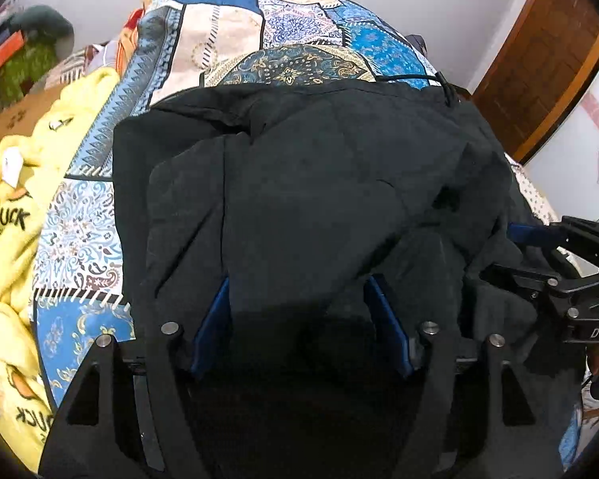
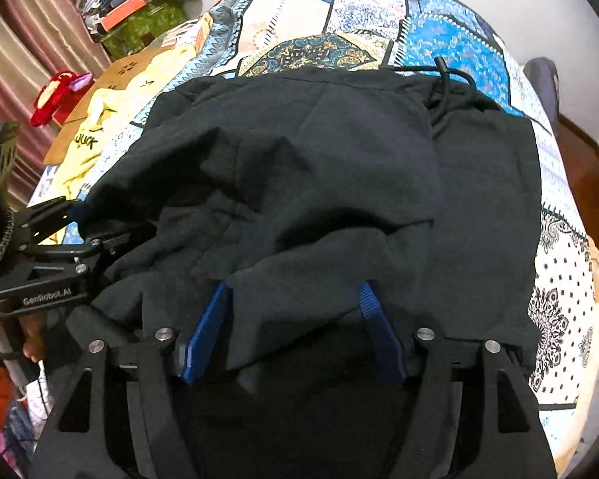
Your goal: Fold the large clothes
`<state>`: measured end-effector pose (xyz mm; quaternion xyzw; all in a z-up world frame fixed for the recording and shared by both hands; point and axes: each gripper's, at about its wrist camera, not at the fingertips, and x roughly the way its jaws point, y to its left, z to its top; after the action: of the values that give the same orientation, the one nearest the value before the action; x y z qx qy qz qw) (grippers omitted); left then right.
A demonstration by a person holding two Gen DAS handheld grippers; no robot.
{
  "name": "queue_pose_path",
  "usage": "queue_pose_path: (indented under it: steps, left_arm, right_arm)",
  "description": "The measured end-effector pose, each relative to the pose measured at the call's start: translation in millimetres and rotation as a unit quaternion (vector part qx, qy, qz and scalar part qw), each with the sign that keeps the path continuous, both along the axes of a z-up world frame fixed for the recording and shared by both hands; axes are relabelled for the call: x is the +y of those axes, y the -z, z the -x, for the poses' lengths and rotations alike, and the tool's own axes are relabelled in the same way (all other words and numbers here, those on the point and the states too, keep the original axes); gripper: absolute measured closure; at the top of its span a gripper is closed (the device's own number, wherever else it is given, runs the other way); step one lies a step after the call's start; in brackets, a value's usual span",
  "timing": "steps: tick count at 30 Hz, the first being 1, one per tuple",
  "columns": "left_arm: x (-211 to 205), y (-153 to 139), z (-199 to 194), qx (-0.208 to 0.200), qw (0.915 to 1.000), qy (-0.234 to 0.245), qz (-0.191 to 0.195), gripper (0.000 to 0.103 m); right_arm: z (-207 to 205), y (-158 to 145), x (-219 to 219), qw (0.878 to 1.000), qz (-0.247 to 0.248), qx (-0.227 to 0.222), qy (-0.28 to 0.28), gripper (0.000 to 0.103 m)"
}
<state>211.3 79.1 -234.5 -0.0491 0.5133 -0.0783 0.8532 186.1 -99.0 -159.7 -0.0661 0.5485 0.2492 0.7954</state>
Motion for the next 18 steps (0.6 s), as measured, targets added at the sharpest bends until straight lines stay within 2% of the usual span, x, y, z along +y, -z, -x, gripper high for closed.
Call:
queue_pose_path:
  steps: [3,8,13,15,18]
  left_arm:
    - [-1,-10,2,-0.003,0.9999,0.010,-0.010,0.035]
    - [9,-44,11,-0.040,0.9990,0.015,-0.015,0.035]
    - [45,-87,16,-0.096,0.9948,-0.029,-0.017,0.035]
    - [64,-96,11,-0.106,0.9928,-0.054,-0.009,0.035]
    - [92,-95,-1,-0.103,0.9900,-0.097,-0.006,0.035]
  right_arm:
    - [0,-14,-8,1.000,0.000,-0.002,0.001,0.038]
    - [0,-40,-28,0.999,-0.005,-0.043,0.008,0.038]
    - [-10,-66,-60,0.995,-0.026,-0.082,0.046,0.038]
    - [-18,-75,-73,0.993,-0.034,-0.096,0.067,0.038]
    - [-34,-80,-87,0.990,-0.041,-0.102,0.092,0.038]
